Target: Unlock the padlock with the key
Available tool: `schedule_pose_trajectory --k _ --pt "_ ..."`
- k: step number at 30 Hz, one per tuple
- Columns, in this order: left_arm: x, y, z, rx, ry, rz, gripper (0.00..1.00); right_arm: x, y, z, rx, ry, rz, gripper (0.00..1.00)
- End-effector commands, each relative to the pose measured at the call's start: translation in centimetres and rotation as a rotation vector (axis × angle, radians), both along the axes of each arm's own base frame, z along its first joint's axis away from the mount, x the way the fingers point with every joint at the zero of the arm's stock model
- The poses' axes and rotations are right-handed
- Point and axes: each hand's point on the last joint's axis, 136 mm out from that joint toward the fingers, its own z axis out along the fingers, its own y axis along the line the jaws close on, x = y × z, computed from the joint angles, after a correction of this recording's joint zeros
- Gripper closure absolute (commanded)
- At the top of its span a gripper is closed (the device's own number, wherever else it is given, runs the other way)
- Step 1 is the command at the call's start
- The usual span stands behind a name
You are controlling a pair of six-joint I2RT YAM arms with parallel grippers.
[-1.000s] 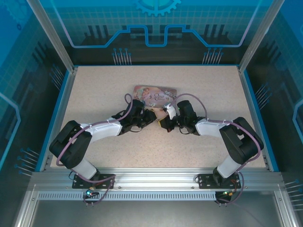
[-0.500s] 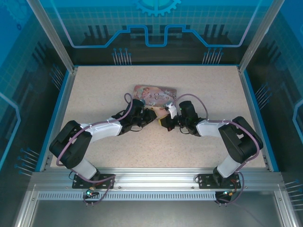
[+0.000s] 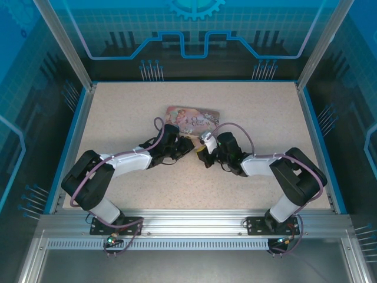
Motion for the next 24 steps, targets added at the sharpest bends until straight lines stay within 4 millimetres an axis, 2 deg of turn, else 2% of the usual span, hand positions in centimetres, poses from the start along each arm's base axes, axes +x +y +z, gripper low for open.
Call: schedule_pose_trajectory --k 1,10,15,24 --pt "-1.2 -1.9 2.7 -0.082 0.001 -0.060 0.95 2.0 0.0 3.5 0.015 -0.179 -0.070 1.00" --pt "-1.2 -1.8 1.9 -0.073 0.023 -0.051 0.96 1.6 -0.5 4.7 0.022 -0.225 -0.094 1.00" --pt "-1.3 -1.9 1.8 -0.071 0.027 -0.052 0.96 1.4 -0.4 4.6 0.017 -0.230 -0.093 1.00" --pt "-1.3 -2.0 1.4 -0.072 0.033 -0.056 0.96 0.8 0.2 7.6 0.168 -0.222 -0.043 1.00"
